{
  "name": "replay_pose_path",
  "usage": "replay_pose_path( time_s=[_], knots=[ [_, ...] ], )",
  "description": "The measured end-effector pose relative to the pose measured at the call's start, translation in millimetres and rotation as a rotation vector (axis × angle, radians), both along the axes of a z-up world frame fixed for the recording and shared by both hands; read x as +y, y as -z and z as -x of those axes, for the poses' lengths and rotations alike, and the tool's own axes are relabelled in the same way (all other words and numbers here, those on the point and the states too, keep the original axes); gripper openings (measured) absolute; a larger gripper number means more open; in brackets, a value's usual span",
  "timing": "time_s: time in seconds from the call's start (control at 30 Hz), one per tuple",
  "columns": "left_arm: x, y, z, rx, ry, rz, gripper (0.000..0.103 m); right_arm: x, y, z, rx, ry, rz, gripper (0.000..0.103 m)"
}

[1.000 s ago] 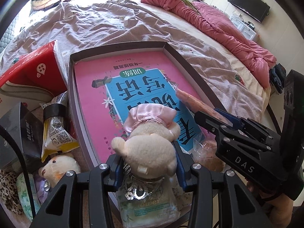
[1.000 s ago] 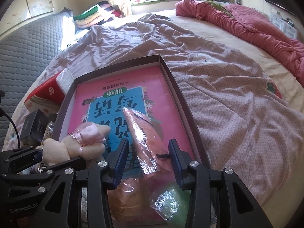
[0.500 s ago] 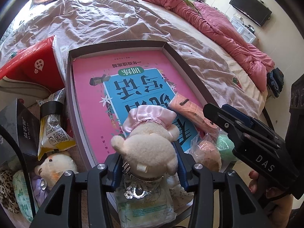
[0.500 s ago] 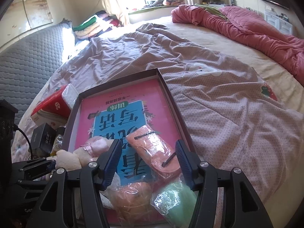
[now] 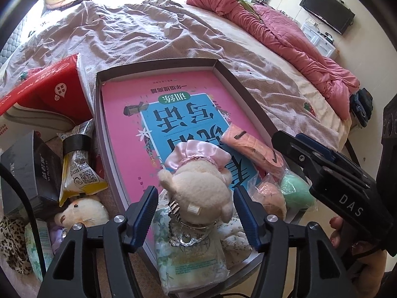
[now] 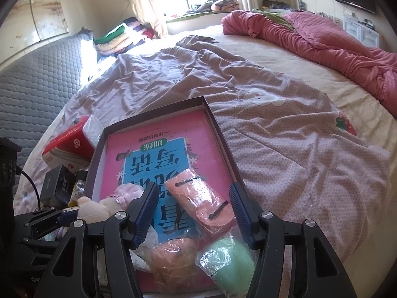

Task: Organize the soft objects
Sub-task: 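Withdraw both open grippers from the tray back toward the pile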

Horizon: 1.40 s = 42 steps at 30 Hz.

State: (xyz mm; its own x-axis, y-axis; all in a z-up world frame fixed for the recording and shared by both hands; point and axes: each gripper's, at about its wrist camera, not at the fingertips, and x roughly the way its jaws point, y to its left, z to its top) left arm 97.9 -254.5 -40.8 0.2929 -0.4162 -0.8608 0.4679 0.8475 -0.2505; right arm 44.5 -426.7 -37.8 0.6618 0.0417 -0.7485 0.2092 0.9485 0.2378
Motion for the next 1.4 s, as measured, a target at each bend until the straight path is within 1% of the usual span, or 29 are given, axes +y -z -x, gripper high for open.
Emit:
replay_pose_path(
  time_s=[0.13, 0.2, 0.23, 0.4, 0.63, 0.7, 0.9, 1.03, 1.2, 1.4],
  knots=[
    [7, -10, 3, -0.025, -0.016, 0.004, 0.067, 4, -5, 1, -0.007, -0.006, 0.008, 0.062],
    [12, -15, 5, -0.036, -0.029, 0.007, 0.070, 6, -8, 1, -0.012, -0.010, 0.015, 0.070],
    [14, -18, 5, -0.039, -0.035, 0.010, 0.070, 7, -10, 1, -0.016, -0.010, 0.019, 0.070],
    [27, -30, 10, -0.060, -0.064, 0.009, 0.072, 14, -19, 2, -0.026, -0.015, 0.043, 0.071],
    [38, -45, 22, -0.104, -0.073, -0.006, 0.072, 23, -34, 5, -0.052, -0.022, 0.075, 0.072],
    [41, -50, 25, -0.113, -0.072, -0.009, 0.072, 26, -39, 6, -0.060, -0.025, 0.086, 0.074],
    [51, -63, 33, -0.144, -0.084, -0.002, 0.073, 34, -52, 9, -0.081, -0.034, 0.112, 0.075],
    [59, -70, 37, -0.156, -0.095, 0.000, 0.078, 39, -60, 11, -0.093, -0.042, 0.124, 0.075],
    [78, -78, 39, -0.166, -0.126, 0.005, 0.079, 48, -69, 14, -0.110, -0.057, 0.136, 0.076],
    [110, -90, 37, -0.186, -0.189, 0.003, 0.079, 61, -80, 15, -0.132, -0.085, 0.153, 0.076]
  ],
)
